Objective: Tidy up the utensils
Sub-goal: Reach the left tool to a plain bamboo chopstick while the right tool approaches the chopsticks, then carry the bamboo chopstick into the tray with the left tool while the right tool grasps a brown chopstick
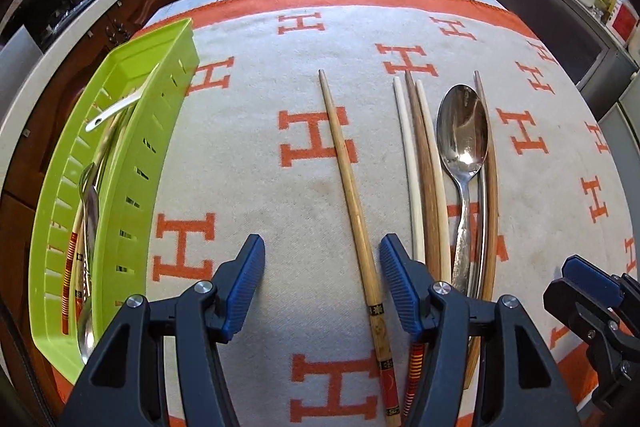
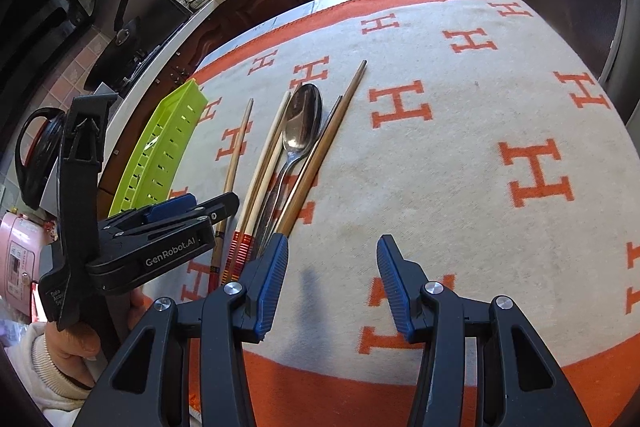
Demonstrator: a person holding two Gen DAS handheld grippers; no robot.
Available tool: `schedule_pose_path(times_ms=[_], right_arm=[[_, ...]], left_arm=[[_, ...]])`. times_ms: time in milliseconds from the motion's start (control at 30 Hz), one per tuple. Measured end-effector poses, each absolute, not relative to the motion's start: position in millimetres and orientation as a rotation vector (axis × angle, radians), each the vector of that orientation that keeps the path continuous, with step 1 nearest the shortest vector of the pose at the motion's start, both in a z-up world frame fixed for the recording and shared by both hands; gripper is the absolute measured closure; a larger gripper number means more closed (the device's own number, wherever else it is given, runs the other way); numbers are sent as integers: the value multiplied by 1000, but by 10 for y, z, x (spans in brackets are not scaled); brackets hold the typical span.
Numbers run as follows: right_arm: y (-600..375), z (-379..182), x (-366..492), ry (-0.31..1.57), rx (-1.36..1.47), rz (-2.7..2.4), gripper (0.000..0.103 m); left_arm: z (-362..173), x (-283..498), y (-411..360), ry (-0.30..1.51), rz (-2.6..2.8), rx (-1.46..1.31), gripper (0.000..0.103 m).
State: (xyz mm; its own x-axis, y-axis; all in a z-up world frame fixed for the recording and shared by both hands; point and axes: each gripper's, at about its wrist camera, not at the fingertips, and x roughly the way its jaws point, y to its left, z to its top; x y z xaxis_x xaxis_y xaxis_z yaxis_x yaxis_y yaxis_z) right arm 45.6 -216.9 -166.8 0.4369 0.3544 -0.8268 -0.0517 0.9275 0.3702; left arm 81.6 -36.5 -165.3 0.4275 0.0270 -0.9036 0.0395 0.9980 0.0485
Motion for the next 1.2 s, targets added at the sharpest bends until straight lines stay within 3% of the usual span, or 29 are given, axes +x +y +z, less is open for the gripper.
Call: schedule_pose_path(times_ms=[67,167,233,500,833,967,1200], right_arm=[[-2153,-1688,457,1095,311,262,55],[-2132,-1708,467,1101,309,267,59],[-2107,-1717,475,1105,306,269,61],[-1934,-1747,576,1126,268,256,74],[-1734,-1798,837,1162,304,230,81],[-1580,-1825,896,1169,239,186,91],[-1486,-1811,882,1170,132,116,94]], left_arm=[[-1654,814,-360,1129,-11,54,46],[-1651,825,-337,1123,-39,16,60],[-1638,819,-355,1107,-61,26,97],[-1611,809,-198,1128,-102,-57,99],[-1239,626,47,1055,-128,-103,99],[-1072,546,153,1012,-130,-107,99],[-952,434,411,985,-123,-142,99]])
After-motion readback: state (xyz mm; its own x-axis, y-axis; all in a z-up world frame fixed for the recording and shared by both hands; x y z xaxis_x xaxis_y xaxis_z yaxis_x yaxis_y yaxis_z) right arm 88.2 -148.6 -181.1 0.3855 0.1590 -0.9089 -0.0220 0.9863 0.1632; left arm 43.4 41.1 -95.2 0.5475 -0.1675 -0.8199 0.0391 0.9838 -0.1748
